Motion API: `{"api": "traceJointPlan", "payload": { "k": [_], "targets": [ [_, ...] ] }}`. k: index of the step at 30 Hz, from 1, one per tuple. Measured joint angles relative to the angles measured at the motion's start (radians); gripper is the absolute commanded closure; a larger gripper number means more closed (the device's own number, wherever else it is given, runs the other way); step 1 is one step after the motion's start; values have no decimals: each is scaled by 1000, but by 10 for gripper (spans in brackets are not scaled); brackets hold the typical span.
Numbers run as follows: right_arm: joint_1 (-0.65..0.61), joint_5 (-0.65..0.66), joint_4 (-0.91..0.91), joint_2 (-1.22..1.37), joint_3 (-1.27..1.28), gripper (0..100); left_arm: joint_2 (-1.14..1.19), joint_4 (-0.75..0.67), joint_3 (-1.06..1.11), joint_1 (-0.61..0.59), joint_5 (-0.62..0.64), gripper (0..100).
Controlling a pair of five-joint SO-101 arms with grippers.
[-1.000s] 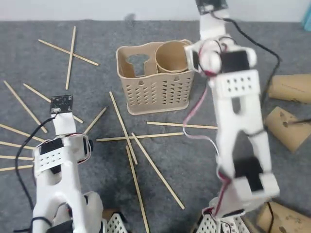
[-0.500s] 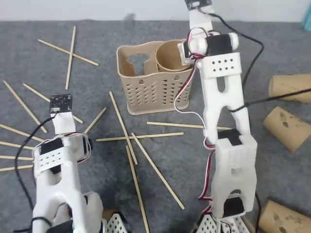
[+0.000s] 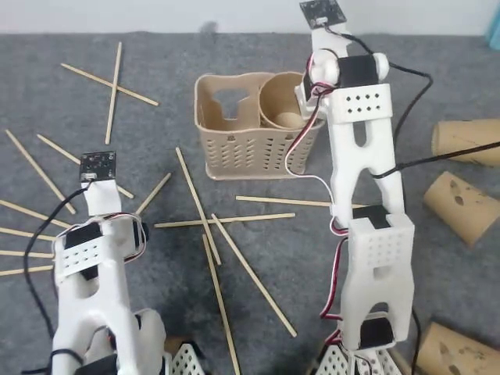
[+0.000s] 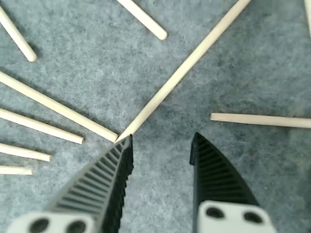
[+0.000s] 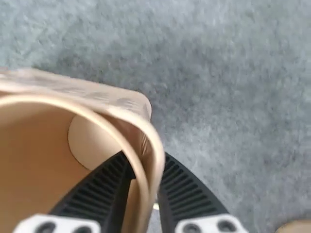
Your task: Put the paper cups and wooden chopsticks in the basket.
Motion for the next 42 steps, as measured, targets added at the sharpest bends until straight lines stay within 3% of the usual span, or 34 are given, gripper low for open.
{"api": "traceJointPlan", "payload": {
  "k": [7, 12, 16, 25, 37, 42],
  "targets": [
    [21, 20, 6, -78, 55, 993, 0, 0, 0, 0, 0, 816],
    [18, 161, 6, -253, 273, 993, 0, 0, 0, 0, 0, 816],
    [20, 198, 6, -356, 411, 993, 0, 0, 0, 0, 0, 816],
    [173, 304, 6, -397, 529, 993, 0, 0, 0, 0, 0, 816],
    [178, 273, 6, -423, 615, 991, 0, 0, 0, 0, 0, 816],
    [137, 216, 6, -420, 548, 871, 0, 0, 0, 0, 0, 816]
  ]
}}
